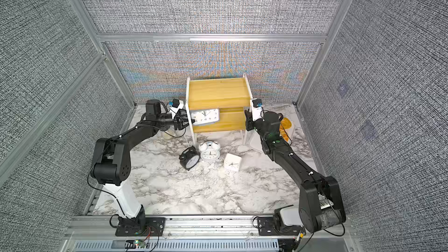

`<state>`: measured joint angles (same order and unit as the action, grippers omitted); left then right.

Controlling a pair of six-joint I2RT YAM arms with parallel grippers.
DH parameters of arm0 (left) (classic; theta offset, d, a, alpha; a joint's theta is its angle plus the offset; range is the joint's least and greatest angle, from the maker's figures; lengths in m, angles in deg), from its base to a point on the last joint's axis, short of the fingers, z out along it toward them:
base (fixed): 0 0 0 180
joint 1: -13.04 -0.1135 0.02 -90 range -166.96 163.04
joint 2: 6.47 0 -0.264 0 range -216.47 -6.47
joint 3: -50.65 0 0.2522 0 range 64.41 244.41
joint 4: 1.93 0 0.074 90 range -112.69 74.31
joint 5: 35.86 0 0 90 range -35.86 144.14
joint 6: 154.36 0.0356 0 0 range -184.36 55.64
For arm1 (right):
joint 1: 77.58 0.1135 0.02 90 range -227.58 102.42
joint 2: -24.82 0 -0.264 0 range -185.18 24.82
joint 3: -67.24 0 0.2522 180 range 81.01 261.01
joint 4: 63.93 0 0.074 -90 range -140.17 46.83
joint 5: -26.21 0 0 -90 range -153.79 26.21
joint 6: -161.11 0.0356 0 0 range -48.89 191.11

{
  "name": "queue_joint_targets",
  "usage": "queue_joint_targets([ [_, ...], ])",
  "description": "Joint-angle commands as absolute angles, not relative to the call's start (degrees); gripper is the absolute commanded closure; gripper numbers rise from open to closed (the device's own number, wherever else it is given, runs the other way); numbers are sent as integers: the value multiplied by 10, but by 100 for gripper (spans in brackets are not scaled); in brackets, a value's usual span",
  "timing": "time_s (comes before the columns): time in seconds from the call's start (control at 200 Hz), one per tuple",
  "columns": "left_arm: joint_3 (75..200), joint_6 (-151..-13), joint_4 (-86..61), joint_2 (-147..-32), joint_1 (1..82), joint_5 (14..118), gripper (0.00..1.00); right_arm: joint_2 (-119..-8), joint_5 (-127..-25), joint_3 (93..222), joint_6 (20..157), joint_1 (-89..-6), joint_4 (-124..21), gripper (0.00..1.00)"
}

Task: Place the alarm clocks on the shelf by style
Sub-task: Place the alarm on the shelf.

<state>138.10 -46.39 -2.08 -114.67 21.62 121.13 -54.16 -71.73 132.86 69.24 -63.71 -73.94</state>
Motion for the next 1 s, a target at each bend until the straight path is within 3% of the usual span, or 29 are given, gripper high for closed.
queue_joint_targets([
  [0.0, 1382, -465, -6, -1147, 217, 1205, 37, -544, -709, 1333, 691, -638, -743, 78],
  [0.3, 1419, -469, -28, -1165, 217, 1202, 42, -540, -707, 1334, 685, -637, -736, 78],
  [0.991, 1411, -378, -138, -1122, 213, 1193, 37, -547, -709, 1336, 688, -638, -737, 78],
])
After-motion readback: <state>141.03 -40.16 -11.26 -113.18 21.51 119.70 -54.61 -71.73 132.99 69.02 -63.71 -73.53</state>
